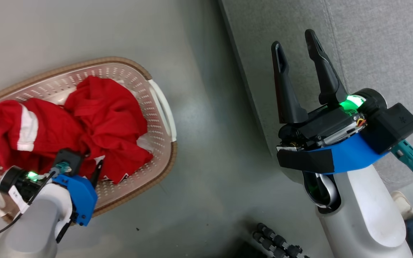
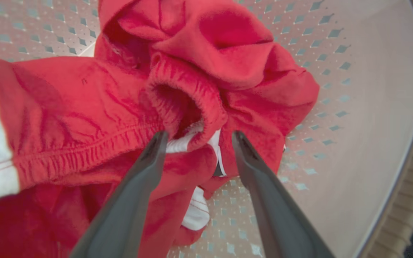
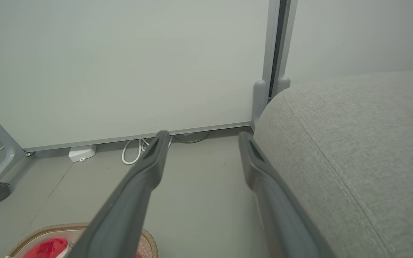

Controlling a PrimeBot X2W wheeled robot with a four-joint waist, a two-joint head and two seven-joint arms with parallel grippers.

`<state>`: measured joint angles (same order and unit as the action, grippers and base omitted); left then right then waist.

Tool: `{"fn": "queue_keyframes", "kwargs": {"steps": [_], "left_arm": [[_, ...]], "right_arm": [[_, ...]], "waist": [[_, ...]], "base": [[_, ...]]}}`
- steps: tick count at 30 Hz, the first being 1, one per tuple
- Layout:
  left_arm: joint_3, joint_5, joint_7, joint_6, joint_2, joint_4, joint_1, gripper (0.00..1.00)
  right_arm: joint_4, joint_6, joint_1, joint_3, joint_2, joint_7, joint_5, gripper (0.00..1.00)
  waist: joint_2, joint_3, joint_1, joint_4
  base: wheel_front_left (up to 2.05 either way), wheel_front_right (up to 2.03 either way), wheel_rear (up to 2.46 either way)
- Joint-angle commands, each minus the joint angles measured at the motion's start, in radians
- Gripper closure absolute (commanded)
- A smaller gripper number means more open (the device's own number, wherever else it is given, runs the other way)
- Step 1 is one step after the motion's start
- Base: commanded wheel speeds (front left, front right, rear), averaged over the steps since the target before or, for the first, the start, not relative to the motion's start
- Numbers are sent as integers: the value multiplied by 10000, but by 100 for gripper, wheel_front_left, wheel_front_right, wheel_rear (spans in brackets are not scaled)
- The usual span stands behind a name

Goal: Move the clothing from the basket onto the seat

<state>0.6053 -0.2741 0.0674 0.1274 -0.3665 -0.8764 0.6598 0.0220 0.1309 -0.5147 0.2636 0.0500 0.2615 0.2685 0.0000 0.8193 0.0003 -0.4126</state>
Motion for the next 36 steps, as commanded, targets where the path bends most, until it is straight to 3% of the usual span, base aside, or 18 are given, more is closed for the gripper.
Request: {"fn": "queue_keyframes", "kwargs": {"steps": [1,9,11,13,14,28,36], "left_arm": [[-64,-78,61,-29,-90,-126,172,0],[-201,-367,333,-84,-12,-683,310,3],[-107,-368,314,-65,92,-756,411,42],[-41,-396,332,-47,169,-817,487,67],[-15,-402,333,-45,190,-861,526,100],[459,-611,497,22,452,-1490,760,100],[628,-900,727,36,918,-2026,532,100]], "right_arm": [[-56,-3,-201,57,7,47,83,0],[-65,-3,-7,194,7,49,341,0],[-51,-3,11,198,7,49,319,0],[-32,-3,9,191,7,50,318,0],[-25,-3,-3,188,7,50,331,0],[34,-3,17,109,7,50,275,0],[523,-3,281,50,10,34,-97,0]], "waist": [[0,223,-3,-265],[0,326,-3,-562],[0,339,-3,-554],[0,351,-3,-540],[0,356,-3,-535],[0,145,-3,-376],[0,-839,-3,107]], "base": [[0,0,0],[0,0,0],[0,0,0],[0,0,0],[0,0,0],[0,0,0],[0,0,0]]}}
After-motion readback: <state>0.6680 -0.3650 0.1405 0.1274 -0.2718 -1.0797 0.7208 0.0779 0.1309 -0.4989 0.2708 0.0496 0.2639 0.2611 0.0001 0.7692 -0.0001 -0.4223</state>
